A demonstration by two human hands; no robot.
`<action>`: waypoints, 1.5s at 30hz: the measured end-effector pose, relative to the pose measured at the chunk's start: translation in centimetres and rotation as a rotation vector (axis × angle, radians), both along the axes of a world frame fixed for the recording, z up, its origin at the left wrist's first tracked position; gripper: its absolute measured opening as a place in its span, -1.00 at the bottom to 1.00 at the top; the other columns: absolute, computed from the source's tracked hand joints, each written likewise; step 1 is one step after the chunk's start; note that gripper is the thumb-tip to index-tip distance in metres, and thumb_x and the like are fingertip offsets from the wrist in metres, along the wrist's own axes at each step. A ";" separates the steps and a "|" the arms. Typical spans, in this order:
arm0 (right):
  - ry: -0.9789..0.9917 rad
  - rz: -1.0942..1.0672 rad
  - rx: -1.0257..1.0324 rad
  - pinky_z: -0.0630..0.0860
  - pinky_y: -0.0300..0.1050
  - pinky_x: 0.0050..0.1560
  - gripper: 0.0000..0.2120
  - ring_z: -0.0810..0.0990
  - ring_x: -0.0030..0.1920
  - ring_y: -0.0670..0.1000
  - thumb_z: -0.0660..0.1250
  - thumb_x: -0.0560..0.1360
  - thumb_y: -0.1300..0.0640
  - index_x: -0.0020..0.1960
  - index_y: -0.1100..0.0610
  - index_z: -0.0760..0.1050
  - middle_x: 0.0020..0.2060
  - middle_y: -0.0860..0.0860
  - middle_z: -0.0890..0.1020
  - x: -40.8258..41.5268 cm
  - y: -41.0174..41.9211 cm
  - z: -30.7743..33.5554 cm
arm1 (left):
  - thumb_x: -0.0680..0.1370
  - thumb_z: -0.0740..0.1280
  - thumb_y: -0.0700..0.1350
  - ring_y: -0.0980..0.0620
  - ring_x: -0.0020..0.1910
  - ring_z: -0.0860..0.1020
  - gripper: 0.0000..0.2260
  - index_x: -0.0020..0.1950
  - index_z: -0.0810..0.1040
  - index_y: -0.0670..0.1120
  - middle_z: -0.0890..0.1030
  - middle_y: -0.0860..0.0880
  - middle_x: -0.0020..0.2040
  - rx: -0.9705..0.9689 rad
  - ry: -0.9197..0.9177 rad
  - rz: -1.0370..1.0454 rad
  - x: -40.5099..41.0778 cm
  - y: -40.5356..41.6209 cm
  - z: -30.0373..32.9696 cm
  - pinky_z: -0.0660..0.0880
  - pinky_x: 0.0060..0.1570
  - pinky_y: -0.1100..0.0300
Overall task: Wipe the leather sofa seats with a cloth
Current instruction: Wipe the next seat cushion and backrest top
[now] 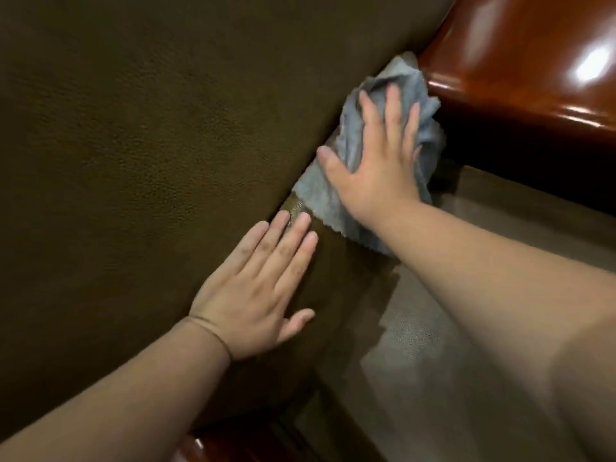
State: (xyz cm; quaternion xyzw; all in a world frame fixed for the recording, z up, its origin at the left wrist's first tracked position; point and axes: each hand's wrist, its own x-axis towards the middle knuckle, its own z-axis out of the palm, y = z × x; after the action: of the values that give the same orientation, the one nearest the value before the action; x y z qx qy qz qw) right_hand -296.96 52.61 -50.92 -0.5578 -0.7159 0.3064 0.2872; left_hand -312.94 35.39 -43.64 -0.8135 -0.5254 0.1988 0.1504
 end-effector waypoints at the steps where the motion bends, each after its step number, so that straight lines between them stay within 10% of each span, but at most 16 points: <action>1: 0.040 -0.050 0.022 -0.08 0.48 0.55 -0.15 -0.27 0.64 0.24 0.14 0.53 -0.41 0.68 -0.09 -0.04 0.68 -0.01 -0.17 -0.1 -0.1 -0.6 | 0.60 0.15 0.29 -0.32 0.67 0.10 -0.15 0.68 0.09 -0.28 0.07 -0.34 0.68 -0.009 0.023 -0.008 -0.2 0.1 -0.5 0.01 0.64 -0.17; 8: 0.065 -0.082 -0.137 -0.05 0.50 0.54 -0.17 -0.32 0.64 0.25 -0.06 0.57 -0.37 0.63 -0.11 -0.43 0.66 0.11 -0.26 -1.7 -9.7 -3.9 | 0.54 0.29 0.26 -0.32 0.67 0.09 -0.16 0.66 0.22 -0.24 0.10 -0.30 0.68 -0.023 0.020 -0.091 -0.4 -0.2 -1.5 0.03 0.64 -0.18; 14: 0.231 -0.265 -0.043 -0.04 0.35 0.59 -0.08 -0.04 0.65 0.26 0.01 0.49 -0.41 0.70 0.07 0.00 0.66 0.18 0.01 1.0 2.7 -2.8 | 0.48 0.37 0.20 -0.27 0.67 0.11 -0.20 0.66 0.31 -0.08 0.15 -0.19 0.70 0.000 -0.063 -0.126 -0.9 -0.4 -2.8 0.07 0.63 -0.16; 23: 0.134 -0.117 -0.098 -0.08 0.50 0.54 -0.18 -0.32 0.64 0.21 -0.03 0.55 -0.40 0.65 -0.17 -0.34 0.65 0.00 -0.33 -1.3 -5.8 -2.5 | 0.45 0.35 0.19 -0.28 0.67 0.10 -0.25 0.59 0.42 -0.11 0.32 -0.21 0.60 0.018 -0.112 -0.151 -1.4 -0.6 -3.4 0.06 0.63 -0.16; 30: 0.362 -0.359 0.053 0.01 0.26 0.62 -0.27 0.02 0.67 0.11 0.07 0.59 -0.27 0.67 0.04 0.13 0.67 0.08 0.08 -0.5 1.8 -3.1 | 0.44 0.38 0.23 -0.27 0.66 0.14 -0.18 0.64 0.32 -0.07 0.22 -0.17 0.68 0.011 -0.129 -0.144 -1.3 -0.5 -3.6 0.08 0.62 -0.17; 34: 0.388 -0.462 -0.389 0.02 0.00 0.64 -0.07 0.07 0.66 0.09 -0.03 0.46 -0.42 0.69 0.06 -0.01 0.68 0.09 0.04 2.1 -1.3 -10.1 | 0.50 0.30 0.33 -0.26 0.66 0.14 -0.20 0.64 0.34 -0.06 0.22 -0.17 0.67 0.022 -0.118 -0.149 -1.4 -0.6 -3.3 0.05 0.62 -0.15; 39: 0.346 -0.370 -0.226 -0.08 0.04 0.64 -0.29 -0.01 0.66 0.19 0.26 0.56 0.36 0.65 0.22 0.09 0.66 0.21 0.02 0.8 -5.6 -11.4 | 0.53 0.28 0.35 -0.27 0.65 0.17 -0.22 0.63 0.36 -0.07 0.24 -0.18 0.67 0.035 -0.149 -0.136 -1.4 -0.6 -3.4 0.07 0.61 -0.17; 45: 0.292 -0.131 -0.309 -0.10 0.16 0.65 -0.07 -0.34 0.65 0.10 0.06 0.58 -0.35 0.66 0.10 -0.32 0.63 0.08 -0.40 -3.6 -21.4 -9.3 | 0.56 0.26 0.33 -0.29 0.65 0.13 -0.24 0.64 0.34 -0.10 0.21 -0.21 0.67 0.045 -0.153 -0.147 -1.5 -0.7 -3.4 0.01 0.63 -0.16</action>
State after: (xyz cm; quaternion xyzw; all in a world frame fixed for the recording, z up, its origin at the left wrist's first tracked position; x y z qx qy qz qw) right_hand -300.56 31.19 -60.23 -0.5901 -0.5737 0.4706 0.3181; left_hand -314.42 34.72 -47.05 -0.8590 -0.4787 0.1128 0.1423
